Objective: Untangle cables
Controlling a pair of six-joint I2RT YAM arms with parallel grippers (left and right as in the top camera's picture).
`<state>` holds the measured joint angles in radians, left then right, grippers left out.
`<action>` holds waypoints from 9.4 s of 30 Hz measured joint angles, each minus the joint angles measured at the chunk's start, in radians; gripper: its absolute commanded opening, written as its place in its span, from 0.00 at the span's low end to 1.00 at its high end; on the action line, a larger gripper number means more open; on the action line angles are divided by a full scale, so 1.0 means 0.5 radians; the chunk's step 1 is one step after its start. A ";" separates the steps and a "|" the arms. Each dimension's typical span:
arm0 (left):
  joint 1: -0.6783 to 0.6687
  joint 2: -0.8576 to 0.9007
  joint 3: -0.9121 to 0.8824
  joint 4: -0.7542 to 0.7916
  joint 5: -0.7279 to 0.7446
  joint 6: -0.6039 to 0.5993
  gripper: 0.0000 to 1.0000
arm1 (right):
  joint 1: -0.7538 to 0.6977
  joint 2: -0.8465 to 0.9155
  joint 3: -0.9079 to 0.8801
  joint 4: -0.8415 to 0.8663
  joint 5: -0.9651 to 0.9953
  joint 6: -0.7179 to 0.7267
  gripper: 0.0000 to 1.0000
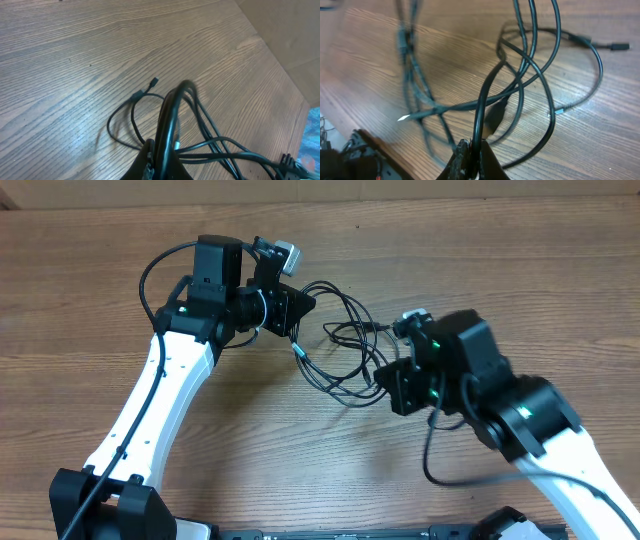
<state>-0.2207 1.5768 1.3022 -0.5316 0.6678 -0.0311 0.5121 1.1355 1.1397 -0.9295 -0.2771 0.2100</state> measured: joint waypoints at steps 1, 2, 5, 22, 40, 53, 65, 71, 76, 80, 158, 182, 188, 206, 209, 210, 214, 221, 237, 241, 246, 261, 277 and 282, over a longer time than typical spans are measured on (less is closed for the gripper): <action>0.000 0.000 0.000 0.001 -0.008 0.001 0.04 | 0.000 -0.057 0.002 -0.004 -0.008 -0.012 0.04; 0.000 0.000 -0.001 0.002 -0.008 0.000 0.04 | 0.000 -0.089 0.002 -0.004 -0.008 -0.019 0.04; 0.000 0.000 -0.001 0.012 -0.022 -0.012 0.04 | 0.000 -0.193 0.002 -0.012 -0.016 -0.042 0.04; 0.014 -0.001 0.000 0.100 -0.643 -0.107 0.04 | -0.077 -0.706 0.054 -0.264 0.639 0.420 0.42; 0.013 -0.013 -0.001 0.456 0.877 0.571 0.04 | -0.079 0.267 0.054 0.239 0.381 0.741 0.73; 0.016 -0.134 -0.008 1.440 0.884 -0.358 0.04 | -0.039 0.576 0.054 0.343 0.150 1.295 0.70; 0.348 -0.139 -0.014 1.871 0.727 -1.022 0.04 | -0.080 0.806 0.068 -0.243 0.307 1.506 0.42; 0.560 -0.140 -0.014 1.832 0.690 -1.051 0.04 | -0.336 0.806 0.067 -0.540 0.597 1.516 0.43; 0.611 -0.142 -0.010 1.473 0.640 -1.018 0.04 | -0.498 0.807 0.067 -0.543 0.705 1.501 0.44; 0.579 -0.143 -0.007 0.904 0.453 -0.916 0.04 | -0.553 0.809 0.067 -0.488 0.735 1.465 0.45; -0.066 0.558 0.027 -0.208 -1.836 -1.586 0.04 | -0.555 0.248 0.067 -0.418 0.802 1.358 1.00; -0.083 -0.288 0.974 -0.684 -0.314 -0.350 0.04 | -0.546 0.294 0.066 0.210 0.117 1.118 1.00; -0.083 -0.347 0.974 -0.563 -0.089 -0.342 0.04 | -0.414 0.449 0.066 0.591 -0.175 0.869 1.00; -0.083 -0.378 0.974 -0.261 0.079 -0.406 0.04 | -0.120 1.061 0.066 1.027 -0.343 -0.329 1.00; -0.083 -0.378 0.974 -0.253 0.079 -0.421 0.04 | -0.120 1.171 0.066 1.089 -0.277 -0.405 1.00; -0.083 -0.378 0.974 -0.253 0.079 -0.429 0.04 | -0.120 1.211 0.066 1.117 -0.253 -0.430 1.00; -0.083 -0.378 0.974 -0.253 0.079 -0.459 0.04 | -0.120 1.315 0.066 1.233 -0.131 -0.484 1.00; -0.066 -0.378 0.974 -0.241 0.080 -0.504 0.04 | -0.120 1.345 0.066 1.361 -0.036 -0.521 0.57; 0.166 -0.372 0.985 -0.515 -0.030 -0.368 0.04 | -0.121 1.327 0.076 1.147 -0.007 -0.367 0.04; 0.166 -0.312 0.995 -0.639 -0.092 -0.229 0.04 | -0.121 1.209 0.156 0.981 -0.011 -0.227 0.04; 0.166 -0.143 0.999 -0.777 -0.120 -0.092 0.05 | -0.121 0.958 0.278 0.870 -0.016 -0.089 0.04; 0.166 0.364 0.999 -0.977 0.277 0.366 0.04 | -0.396 0.652 0.295 0.885 -0.413 0.298 0.04; -0.014 0.529 1.000 -1.351 0.604 1.274 0.04 | -0.662 0.652 0.295 0.971 -0.778 0.742 0.06; -0.070 0.531 1.000 -1.315 0.602 1.341 0.04 | -0.632 0.670 0.295 0.977 -0.847 0.777 0.13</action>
<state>-0.2558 1.8423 1.8023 -1.1889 0.9688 0.6392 0.1963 1.4704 1.2873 -0.4412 -0.7006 0.5983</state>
